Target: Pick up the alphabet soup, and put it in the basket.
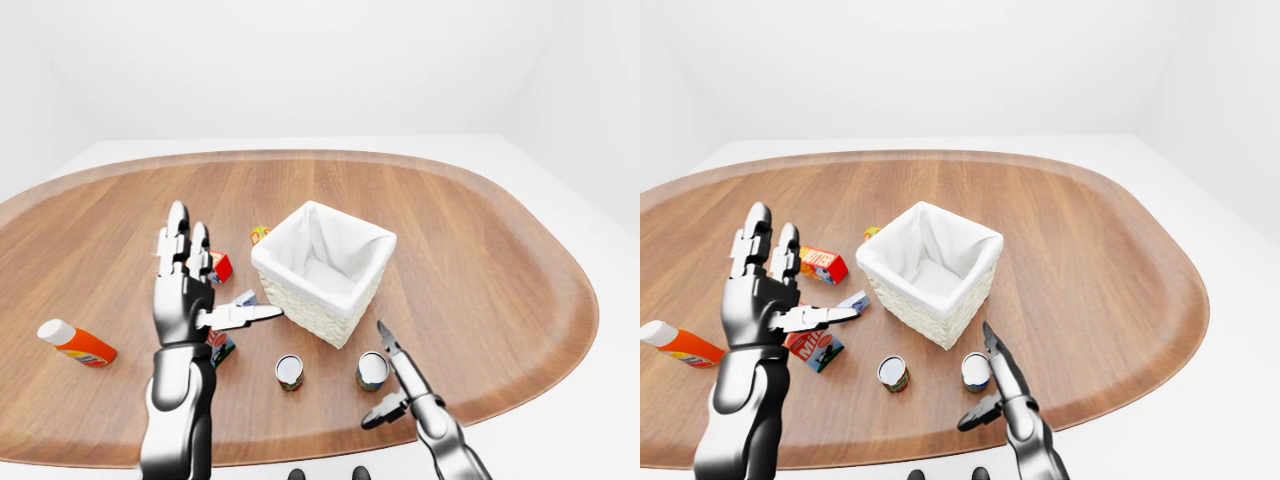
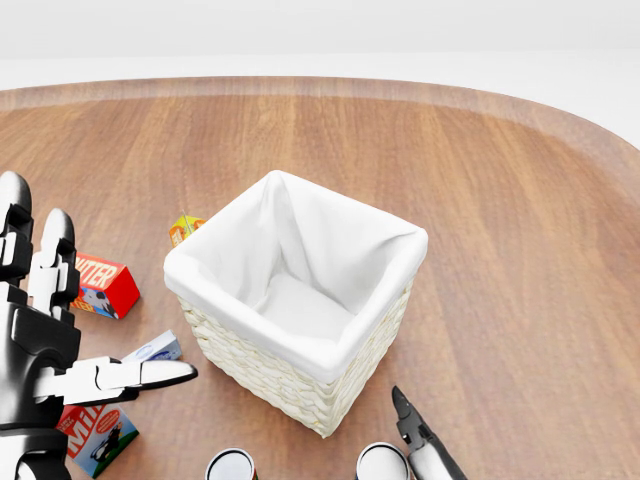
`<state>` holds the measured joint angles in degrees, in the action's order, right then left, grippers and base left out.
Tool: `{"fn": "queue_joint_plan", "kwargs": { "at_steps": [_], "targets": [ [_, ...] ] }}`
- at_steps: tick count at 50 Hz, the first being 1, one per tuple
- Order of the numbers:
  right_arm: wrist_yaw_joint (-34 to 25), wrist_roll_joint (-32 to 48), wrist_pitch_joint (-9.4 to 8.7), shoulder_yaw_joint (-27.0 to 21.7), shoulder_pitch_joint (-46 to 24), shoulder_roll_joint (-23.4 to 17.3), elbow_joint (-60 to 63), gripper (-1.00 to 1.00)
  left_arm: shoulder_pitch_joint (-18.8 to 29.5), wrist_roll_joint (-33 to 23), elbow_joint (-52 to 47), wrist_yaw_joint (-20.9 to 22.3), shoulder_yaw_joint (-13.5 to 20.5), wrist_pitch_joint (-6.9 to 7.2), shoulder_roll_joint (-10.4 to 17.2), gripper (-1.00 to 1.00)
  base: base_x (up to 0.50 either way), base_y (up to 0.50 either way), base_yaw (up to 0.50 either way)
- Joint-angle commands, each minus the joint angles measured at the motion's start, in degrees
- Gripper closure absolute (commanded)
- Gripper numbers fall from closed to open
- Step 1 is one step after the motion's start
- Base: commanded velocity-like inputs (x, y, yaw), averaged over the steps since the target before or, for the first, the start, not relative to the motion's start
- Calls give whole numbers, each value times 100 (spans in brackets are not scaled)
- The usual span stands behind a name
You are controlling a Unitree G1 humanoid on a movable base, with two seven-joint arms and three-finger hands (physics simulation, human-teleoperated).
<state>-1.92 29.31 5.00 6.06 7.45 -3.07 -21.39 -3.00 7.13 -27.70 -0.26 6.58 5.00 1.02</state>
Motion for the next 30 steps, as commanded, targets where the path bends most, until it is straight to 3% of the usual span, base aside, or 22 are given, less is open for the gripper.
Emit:
{"fn": "queue_joint_plan", "kwargs": {
  "at_steps": [1, 26, 27, 29, 30],
  "targets": [
    [39, 59, 0, -4, -78, 8, -150, -100, -12, 0, -29, 2, 1, 0, -1, -100, 0, 0, 0],
    [96, 165, 0, 27, -237, 22, -437, -100, -12, -43, 59, -1, -41, 0, -10, -100, 0, 0, 0],
    [101, 180, 0, 35, -224, 22, -422, -90, -14, -43, 45, -6, -42, 0, -11, -100, 0, 0, 0],
    [78, 175, 0, 42, -209, 29, -391, -30, -1, -45, 89, 1, -37, 0, -8, -100, 0, 0, 0],
    [75, 183, 0, 47, -200, 28, -372, 93, -2, -51, 106, 3, -41, 0, -8, -100, 0, 0, 0]
  ]
}}
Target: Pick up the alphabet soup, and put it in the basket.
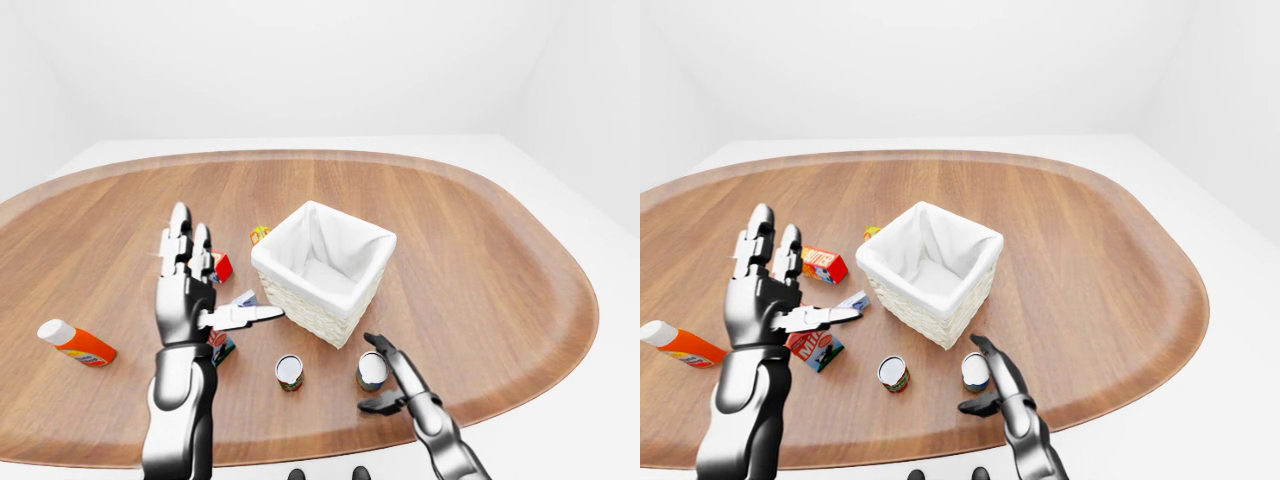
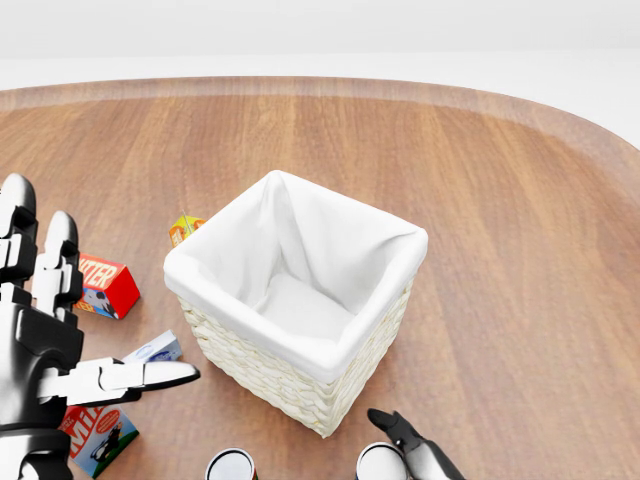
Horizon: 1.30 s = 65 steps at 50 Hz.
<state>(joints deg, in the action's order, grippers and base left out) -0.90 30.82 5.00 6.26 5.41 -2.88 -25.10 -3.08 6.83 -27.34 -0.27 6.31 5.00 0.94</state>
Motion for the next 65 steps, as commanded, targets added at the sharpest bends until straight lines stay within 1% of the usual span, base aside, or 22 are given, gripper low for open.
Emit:
{"fn": "queue_joint_plan", "kwargs": {
  "at_steps": [1, 27, 36, 39, 43, 45, 49, 52, 65],
  "targets": [
    [-38, 21, 0, 28, 9, 11, 6, 100, 5, -21, 67, 5, -14, 0, 1, -100, 0, 0, 0],
    [-60, 1, 0, 3, 54, 2, 147, 100, 41, -17, 116, 3, 11, 0, 13, -100, 0, 0, 0],
    [-351, -337, 0, -141, 258, -13, 989, 100, 51, -5, 106, -2, 24, 0, 17, -100, 0, 0, 0],
    [-313, -383, 0, -201, 250, -15, 1125, 100, 46, -4, 83, -10, 22, 0, 16, -100, 0, 0, 0],
    [-278, -456, 0, -276, 323, -8, 1492, 100, 47, 2, 103, -2, 31, 0, 19, -100, 0, 0, 0],
    [-367, -605, 0, -343, 359, 5, 1796, 100, 40, 9, 65, -7, 32, 0, 18, -100, 0, 0, 0],
    [-291, -712, 0, -440, 393, 12, 2136, 100, 41, 7, 87, 0, 33, 0, 17, -100, 0, 0, 0],
    [-272, -664, 0, -454, 479, 8, 2432, 100, 21, 8, 34, -6, 27, 0, 13, -100, 0, 0, 0],
    [-266, -924, 0, -614, 524, 60, 3066, 100, 46, 11, 39, -3, 45, 0, 21, -100, 0, 0, 0]
  ]
}}
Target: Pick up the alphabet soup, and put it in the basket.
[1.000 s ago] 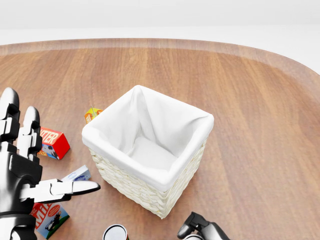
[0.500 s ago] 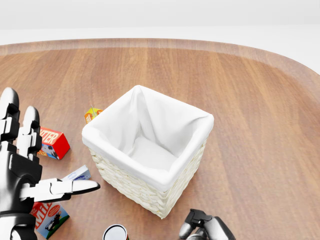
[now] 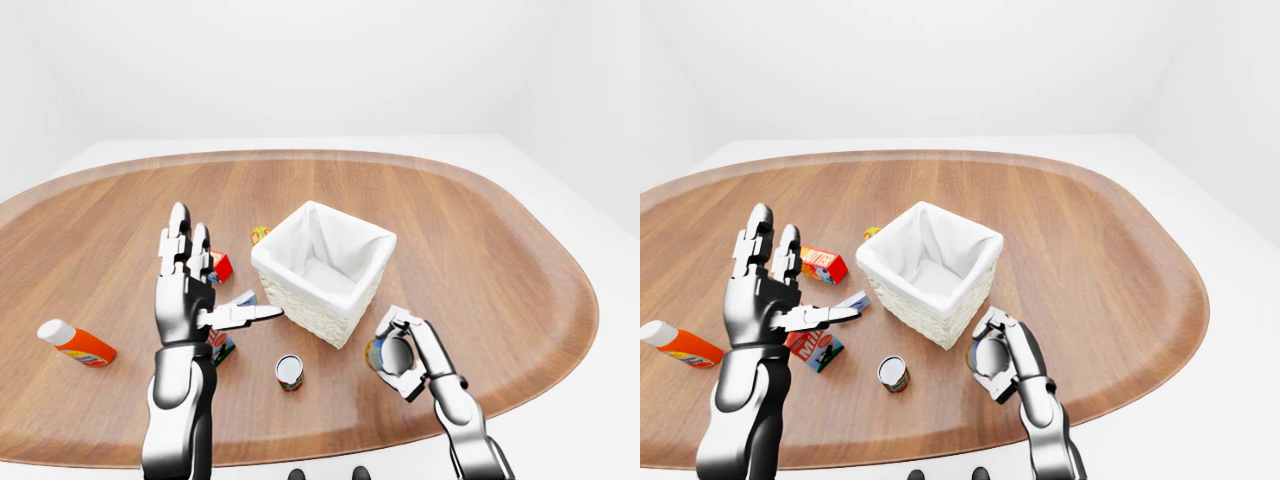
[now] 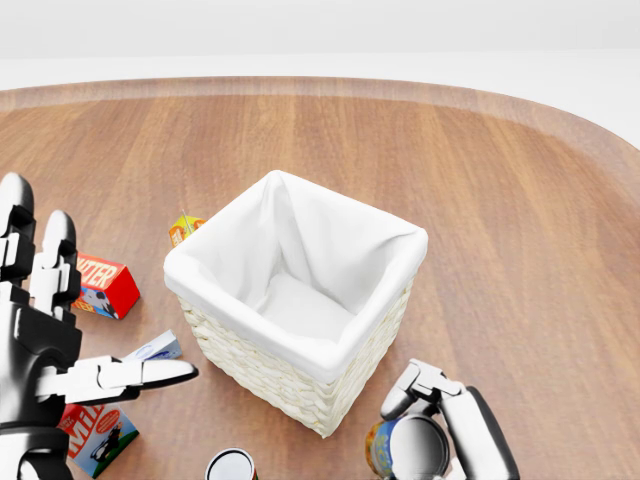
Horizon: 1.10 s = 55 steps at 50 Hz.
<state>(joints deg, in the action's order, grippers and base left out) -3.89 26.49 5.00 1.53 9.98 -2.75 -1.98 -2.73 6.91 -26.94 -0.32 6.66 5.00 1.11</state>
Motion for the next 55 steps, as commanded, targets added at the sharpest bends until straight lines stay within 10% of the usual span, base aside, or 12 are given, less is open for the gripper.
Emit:
{"fn": "queue_joint_plan", "kwargs": {
  "at_steps": [1, 55],
  "targets": [
    [59, -506, 0, -160, 67, 51, 801, 100, 12, -2, 11, 2, 10, 0, 5, -100, 0, 0, 0],
    [335, -571, 0, -409, -146, 222, 3169, 100, 4, -48, 80, -7, -36, 0, -5, -100, 0, 0, 0]
  ]
}}
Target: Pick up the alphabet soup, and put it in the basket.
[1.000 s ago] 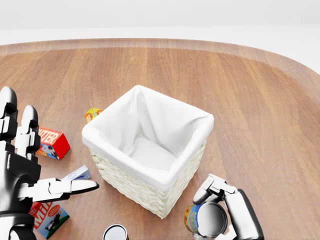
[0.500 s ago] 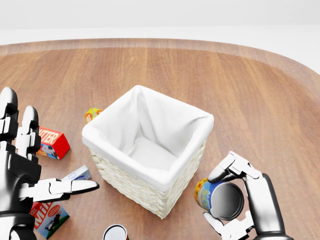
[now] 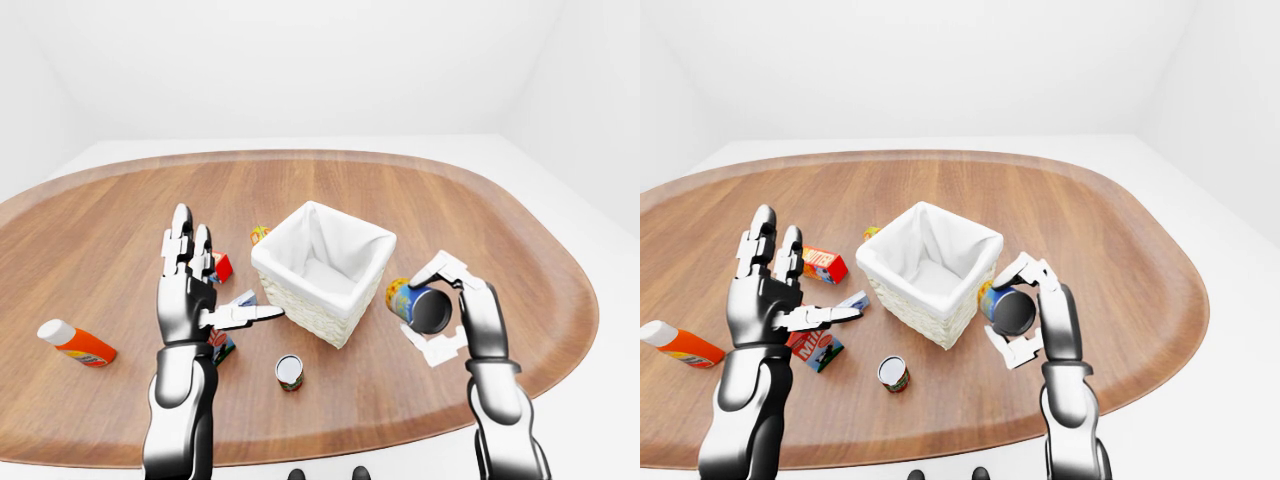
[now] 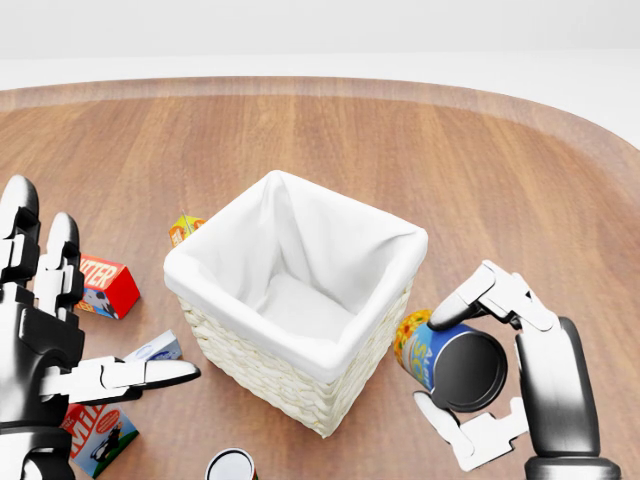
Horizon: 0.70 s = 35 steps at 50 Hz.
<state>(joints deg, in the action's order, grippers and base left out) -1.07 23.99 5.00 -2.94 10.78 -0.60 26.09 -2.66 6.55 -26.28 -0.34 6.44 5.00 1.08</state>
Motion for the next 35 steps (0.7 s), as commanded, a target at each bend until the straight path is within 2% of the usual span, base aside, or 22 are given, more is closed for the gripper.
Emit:
{"fn": "queue_joint_plan", "kwargs": {
  "at_steps": [1, 15, 18, 23, 30, 32, 35],
  "targets": [
    [66, -302, 0, 36, -311, -2, 361, 100, 1, -5, 13, -2, -5, 0, 2, -100, 0, 0, 0],
    [13, -287, 0, 24, -1125, -82, 719, 100, 5, -27, 46, -3, -7, 0, 2, -100, 0, 0, 0],
    [40, -275, -45, 51, -1233, -100, 686, 100, 9, -26, 54, -1, -6, 0, 4, -100, 0, 0, 0],
    [44, -173, -374, 192, -1526, -81, 736, 100, 5, -35, 83, 1, -13, 0, 2, -100, 0, 0, 0],
    [74, -6, -563, 343, -1895, -75, 529, 100, -2, -41, 82, 2, -17, 0, 1, -100, 0, 0, 0],
    [51, -26, -712, 343, -2104, -66, 398, 100, 0, -38, 87, 3, -14, 0, 1, -100, 0, 0, 0],
    [102, 18, -834, 355, -2409, -69, 174, 100, -14, -40, 47, 3, -21, 0, -1, -100, 0, 0, 0]
  ]
}}
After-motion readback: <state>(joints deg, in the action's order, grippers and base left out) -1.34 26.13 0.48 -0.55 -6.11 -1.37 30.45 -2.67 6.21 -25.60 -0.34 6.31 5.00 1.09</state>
